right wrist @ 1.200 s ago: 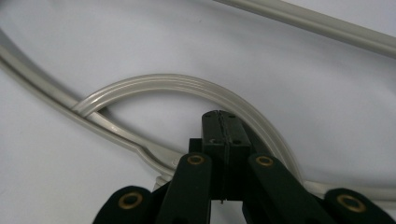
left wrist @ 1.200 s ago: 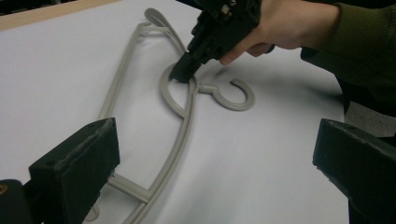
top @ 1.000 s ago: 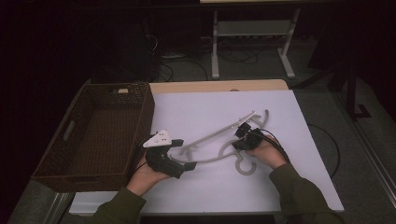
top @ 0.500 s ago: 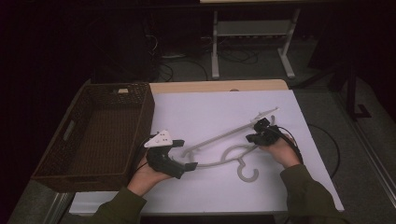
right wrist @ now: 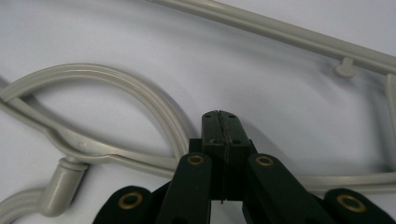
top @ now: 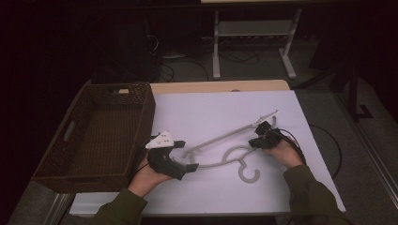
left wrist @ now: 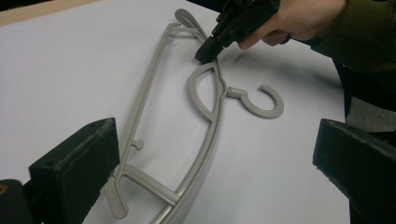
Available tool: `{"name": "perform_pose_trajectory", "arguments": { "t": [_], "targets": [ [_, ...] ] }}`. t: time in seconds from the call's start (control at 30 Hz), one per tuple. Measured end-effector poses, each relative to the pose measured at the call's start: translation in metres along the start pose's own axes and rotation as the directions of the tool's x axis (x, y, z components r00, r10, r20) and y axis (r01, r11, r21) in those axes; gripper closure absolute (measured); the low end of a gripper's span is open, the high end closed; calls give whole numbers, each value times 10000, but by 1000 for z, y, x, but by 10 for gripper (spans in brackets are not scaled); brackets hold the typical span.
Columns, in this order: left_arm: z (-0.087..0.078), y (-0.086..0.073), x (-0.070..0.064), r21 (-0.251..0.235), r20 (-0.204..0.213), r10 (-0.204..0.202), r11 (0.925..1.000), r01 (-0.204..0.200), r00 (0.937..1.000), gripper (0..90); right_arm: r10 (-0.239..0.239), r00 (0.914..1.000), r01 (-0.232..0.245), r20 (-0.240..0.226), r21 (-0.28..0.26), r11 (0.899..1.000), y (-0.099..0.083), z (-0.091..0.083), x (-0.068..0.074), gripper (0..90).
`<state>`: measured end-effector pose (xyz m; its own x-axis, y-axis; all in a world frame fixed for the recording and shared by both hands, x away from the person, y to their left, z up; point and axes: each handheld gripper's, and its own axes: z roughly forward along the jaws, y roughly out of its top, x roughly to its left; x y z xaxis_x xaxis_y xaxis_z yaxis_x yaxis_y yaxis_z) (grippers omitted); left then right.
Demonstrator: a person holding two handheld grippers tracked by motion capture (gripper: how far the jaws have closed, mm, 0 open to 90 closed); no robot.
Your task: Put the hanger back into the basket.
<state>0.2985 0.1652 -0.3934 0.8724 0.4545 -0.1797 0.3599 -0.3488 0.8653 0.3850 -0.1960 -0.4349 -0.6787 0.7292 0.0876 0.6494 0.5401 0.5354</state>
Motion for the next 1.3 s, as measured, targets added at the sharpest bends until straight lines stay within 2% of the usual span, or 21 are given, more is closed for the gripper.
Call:
{"name": "perform_pose_trajectory", "arguments": {
  "t": [0.2, 0.33, 0.4, 0.43, 0.57, 0.73, 0.83, 0.87, 0.9, 0.93, 0.97, 1.07, 1.1, 1.13, 1.2, 1.3],
  "targets": [
    [0, 0, 0, 38, -14, 14, 10000, -14, 10000, 4, -147, 9997, 149, -190, 120, 9998, -2, -1, 7, 896],
    [-1, 0, 0, 35, -5, -11, 10000, 11, 10000, 4, -384, 9979, 394, -518, 188, 9990, -5, -2, 19, 896],
    [-1, 0, 0, 45, -10, 10, 10000, -10, 10000, 4, -441, 9976, 452, -542, 196, 9988, -6, -3, 21, 896],
    [-1, -1, 1, 59, -23, 16, 10000, -16, 10000, 4, -530, 9964, 545, -656, 218, 9983, -9, -4, 28, 896],
    [-1, -1, 1, 48, -12, 15, 10000, -15, 10000, 3, -683, 9947, 702, -774, 223, 9973, -15, -7, 38, 896],
    [0, -1, 0, 59, 12, 24, 10000, -24, 10000, 4, -740, 9942, 755, -782, 160, 9970, -17, -7, 39, 896],
    [1, -1, 0, 115, 8, 76, 9999, -76, 10000, 4, -645, 9958, 640, -657, -102, 9979, -17, -12, 38, 895],
    [1, -2, 0, 104, 9, 47, 9999, -47, 10000, 4, -538, 9962, 515, -679, -353, 9981, -17, -18, 39, 893],
    [0, -2, 0, 137, 11, 59, 9999, -60, 10000, 4, -497, 9961, 449, -724, -671, 9967, -17, -25, 42, 823],
    [0, -2, 0, 137, 11, 59, 9999, -60, 10000, 4, -497, 9961, 449, -724, -671, 9967, -17, -25, 42, 823],
    [0, -2, 0, 115, 4, 49, 9999, -49, 10000, 3, -664, 9945, 587, -811, -934, 9939, -19, -34, 49, 785],
    [0, -2, 1, 118, 4, 69, 9999, -69, 10000, 4, -851, 9928, 755, -846, -1106, 9910, -22, -40, 56, 758],
    [0, -3, 1, 133, 6, 63, 9999, -63, 10000, 4, -1061, 9898, 933, -948, -1312, 9870, -27, -46, 63, 739],
    [0, -3, 1, 133, 6, 63, 9999, -63, 10000, 4, -1061, 9898, 933, -948, -1312, 9870, -27, -46, 63, 739],
    [0, -3, 1, 144, 6, 35, 9999, -35, 10000, 4, -1314, 9845, 1135, -1162, -1490, 9823, -37, -52, 75, 717],
    [1, -4, 1, 190, 3, 18, 9998, -18, 10000, 4, -1556, 9802, 1363, -1226, -1530, 9788, -42, -52, 82, 705]
  ]
}}
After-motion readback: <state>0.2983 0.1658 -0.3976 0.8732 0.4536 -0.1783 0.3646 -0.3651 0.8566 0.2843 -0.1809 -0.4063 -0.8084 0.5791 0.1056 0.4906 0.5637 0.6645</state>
